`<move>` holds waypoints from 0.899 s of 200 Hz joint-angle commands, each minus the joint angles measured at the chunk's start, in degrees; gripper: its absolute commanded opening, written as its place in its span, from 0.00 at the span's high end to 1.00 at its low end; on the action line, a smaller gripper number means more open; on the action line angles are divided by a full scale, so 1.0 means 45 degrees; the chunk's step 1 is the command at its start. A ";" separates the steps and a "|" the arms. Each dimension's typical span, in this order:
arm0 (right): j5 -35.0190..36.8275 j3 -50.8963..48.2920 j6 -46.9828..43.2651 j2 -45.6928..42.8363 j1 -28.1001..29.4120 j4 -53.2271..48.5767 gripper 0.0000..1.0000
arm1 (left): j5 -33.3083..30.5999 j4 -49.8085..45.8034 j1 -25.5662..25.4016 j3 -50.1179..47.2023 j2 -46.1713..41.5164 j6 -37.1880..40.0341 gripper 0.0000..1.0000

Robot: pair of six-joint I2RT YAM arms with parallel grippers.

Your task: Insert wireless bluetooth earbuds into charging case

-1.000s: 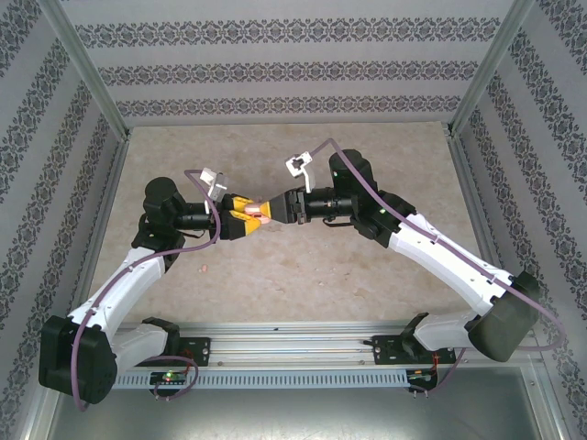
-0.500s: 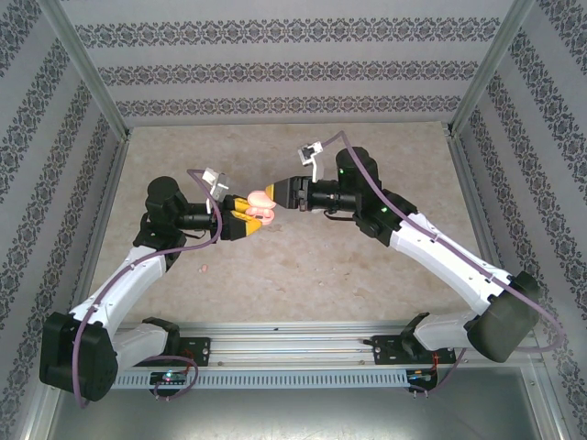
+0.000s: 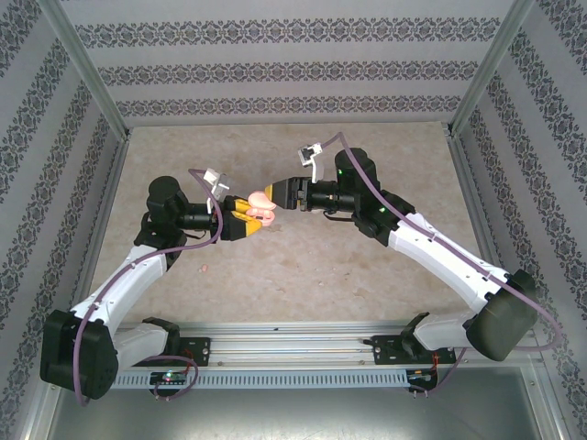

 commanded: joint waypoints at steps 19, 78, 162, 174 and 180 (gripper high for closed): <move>0.0504 0.0306 -0.0298 0.0143 0.0088 -0.0699 0.35 | 0.0902 0.1223 -0.0162 0.0261 0.0005 0.0220 0.93; 0.0537 0.0499 -0.0507 -0.0138 0.0138 -0.0892 0.31 | 0.0748 0.1311 -0.0106 0.0165 0.0095 0.0273 0.93; 0.1481 0.1024 -0.0862 -0.0863 0.0186 -0.2075 0.29 | 0.0581 0.1408 0.0256 -0.0038 0.0323 0.0021 0.94; 0.1565 0.1067 -0.0921 -0.0925 0.0233 -0.2184 0.29 | 0.0535 0.1408 0.0302 -0.0071 0.0309 0.0018 0.94; 0.1577 0.1116 -0.1021 -0.0928 0.0271 -0.2267 0.30 | 0.0530 0.1409 0.0328 -0.0091 0.0310 0.0008 0.94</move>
